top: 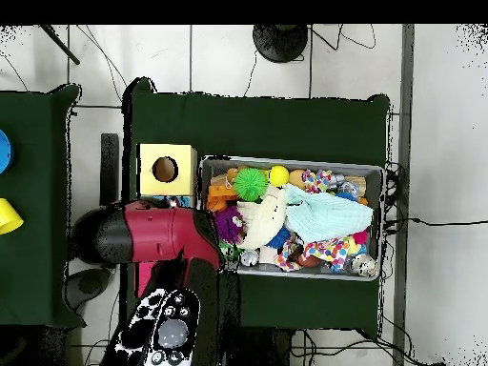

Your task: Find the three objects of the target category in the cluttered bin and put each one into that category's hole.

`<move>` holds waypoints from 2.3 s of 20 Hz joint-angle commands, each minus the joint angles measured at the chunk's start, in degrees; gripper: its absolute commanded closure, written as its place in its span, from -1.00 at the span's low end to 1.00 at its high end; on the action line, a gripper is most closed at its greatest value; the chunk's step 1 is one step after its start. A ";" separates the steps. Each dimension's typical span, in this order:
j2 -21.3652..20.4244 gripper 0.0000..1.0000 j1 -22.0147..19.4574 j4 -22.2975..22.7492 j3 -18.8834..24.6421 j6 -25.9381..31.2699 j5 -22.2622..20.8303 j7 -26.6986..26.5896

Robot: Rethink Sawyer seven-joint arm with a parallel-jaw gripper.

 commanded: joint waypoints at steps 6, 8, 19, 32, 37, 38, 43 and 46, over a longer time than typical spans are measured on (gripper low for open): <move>-3.99 1.00 -4.96 2.90 6.91 4.13 2.08 6.60; -4.04 1.00 -5.74 3.32 7.48 3.48 2.35 6.75; -3.35 1.00 -10.00 5.45 10.96 -0.47 1.37 5.51; -5.08 1.00 -15.89 8.86 16.12 -1.00 -0.16 2.88; -6.91 1.00 -18.07 10.34 17.93 0.61 0.01 1.83; -7.18 1.00 -18.50 10.36 18.27 1.17 -0.04 1.52; -8.21 1.00 -20.61 10.02 19.67 3.87 -0.38 0.31; -8.63 1.00 -22.19 11.24 21.18 3.76 -0.14 -0.09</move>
